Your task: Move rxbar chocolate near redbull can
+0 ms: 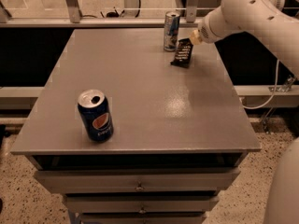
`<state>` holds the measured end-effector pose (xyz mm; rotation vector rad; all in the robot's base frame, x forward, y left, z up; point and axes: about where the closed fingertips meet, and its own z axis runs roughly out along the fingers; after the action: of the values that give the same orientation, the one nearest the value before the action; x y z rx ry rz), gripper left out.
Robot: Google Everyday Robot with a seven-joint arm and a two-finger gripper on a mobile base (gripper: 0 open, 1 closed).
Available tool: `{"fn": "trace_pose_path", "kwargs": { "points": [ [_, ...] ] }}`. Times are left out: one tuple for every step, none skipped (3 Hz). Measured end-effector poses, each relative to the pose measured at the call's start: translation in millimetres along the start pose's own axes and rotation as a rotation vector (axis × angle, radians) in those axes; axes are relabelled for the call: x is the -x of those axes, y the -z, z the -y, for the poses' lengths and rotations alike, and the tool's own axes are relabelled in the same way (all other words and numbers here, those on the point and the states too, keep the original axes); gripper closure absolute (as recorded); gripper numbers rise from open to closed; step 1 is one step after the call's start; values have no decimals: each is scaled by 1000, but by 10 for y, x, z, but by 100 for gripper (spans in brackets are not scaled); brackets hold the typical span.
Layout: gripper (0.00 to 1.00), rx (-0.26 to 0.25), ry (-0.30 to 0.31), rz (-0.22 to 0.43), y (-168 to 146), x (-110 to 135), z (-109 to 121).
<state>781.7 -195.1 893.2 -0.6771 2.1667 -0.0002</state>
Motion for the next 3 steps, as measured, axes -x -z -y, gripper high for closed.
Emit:
{"fn": "trace_pose_path", "kwargs": {
  "points": [
    [100, 11, 1, 16, -131, 121, 5],
    [85, 19, 6, 21, -236, 207, 12],
    [62, 19, 11, 17, -271, 228, 21]
  ]
}}
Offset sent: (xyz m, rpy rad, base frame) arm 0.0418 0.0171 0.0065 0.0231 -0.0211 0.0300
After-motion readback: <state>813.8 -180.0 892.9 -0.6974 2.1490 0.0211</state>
